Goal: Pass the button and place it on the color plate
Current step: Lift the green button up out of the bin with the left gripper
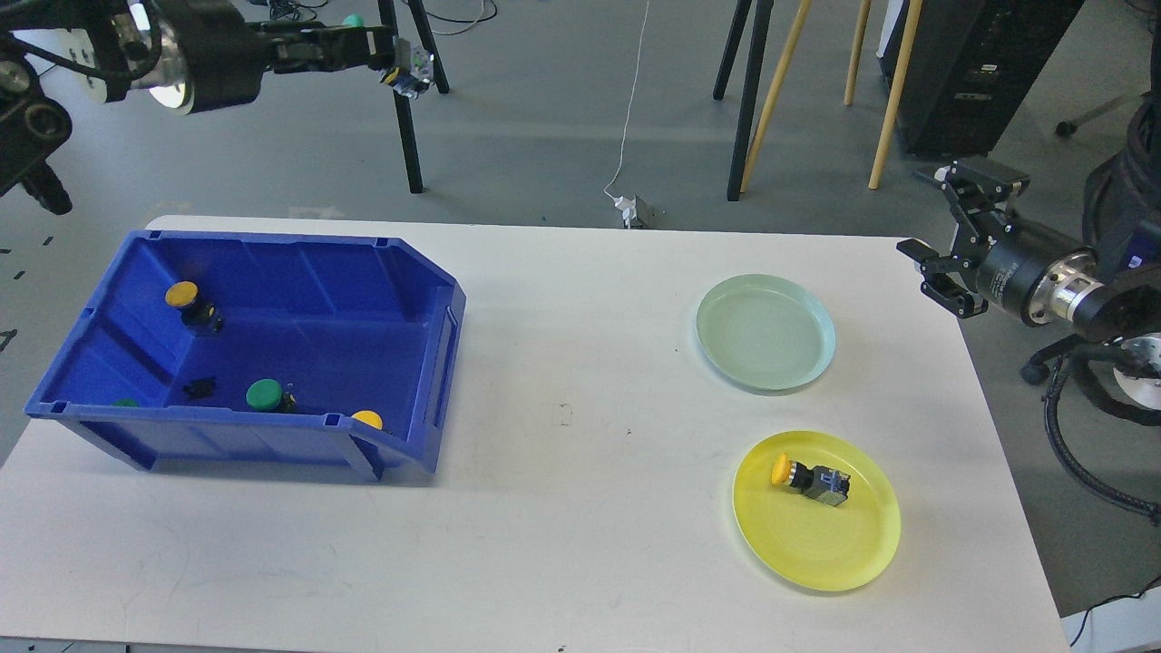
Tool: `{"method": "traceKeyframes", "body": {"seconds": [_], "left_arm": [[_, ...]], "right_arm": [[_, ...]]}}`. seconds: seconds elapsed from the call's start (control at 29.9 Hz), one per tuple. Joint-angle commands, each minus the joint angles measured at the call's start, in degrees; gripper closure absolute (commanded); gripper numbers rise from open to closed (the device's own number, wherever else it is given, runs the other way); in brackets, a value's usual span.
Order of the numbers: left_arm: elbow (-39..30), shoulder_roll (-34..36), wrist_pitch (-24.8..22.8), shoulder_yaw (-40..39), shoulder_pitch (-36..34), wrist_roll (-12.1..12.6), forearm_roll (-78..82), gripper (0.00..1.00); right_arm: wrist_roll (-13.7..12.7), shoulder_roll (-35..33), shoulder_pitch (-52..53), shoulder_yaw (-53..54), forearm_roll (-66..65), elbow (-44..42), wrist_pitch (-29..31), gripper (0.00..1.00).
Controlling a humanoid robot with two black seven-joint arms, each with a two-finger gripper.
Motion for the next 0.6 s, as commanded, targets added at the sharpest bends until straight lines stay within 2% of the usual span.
{"method": "traceKeyframes", "body": {"seconds": [0.0,0.27,0.57], "left_arm": [[2.51,-5.86,0.00,0.16,-1.48,1.34,-6.95,0.62],[9.98,-17.63,0.00,0.16,-2.36,1.61,-12.05,0.62],[16.67,-25.99,0.00,0.16,-4.20,1.70,-14.87,0.62]], "right_arm": [[-0.01,1.02,0.17,2.42,0.01,1.14,0.11,0.15],[1.22,5.15,4.12,4.00,-0.17,4.74,0.20,0.15],[1.22,10.25,7.99,4.53,-0.17,6.33,0.02,0.15]]}}
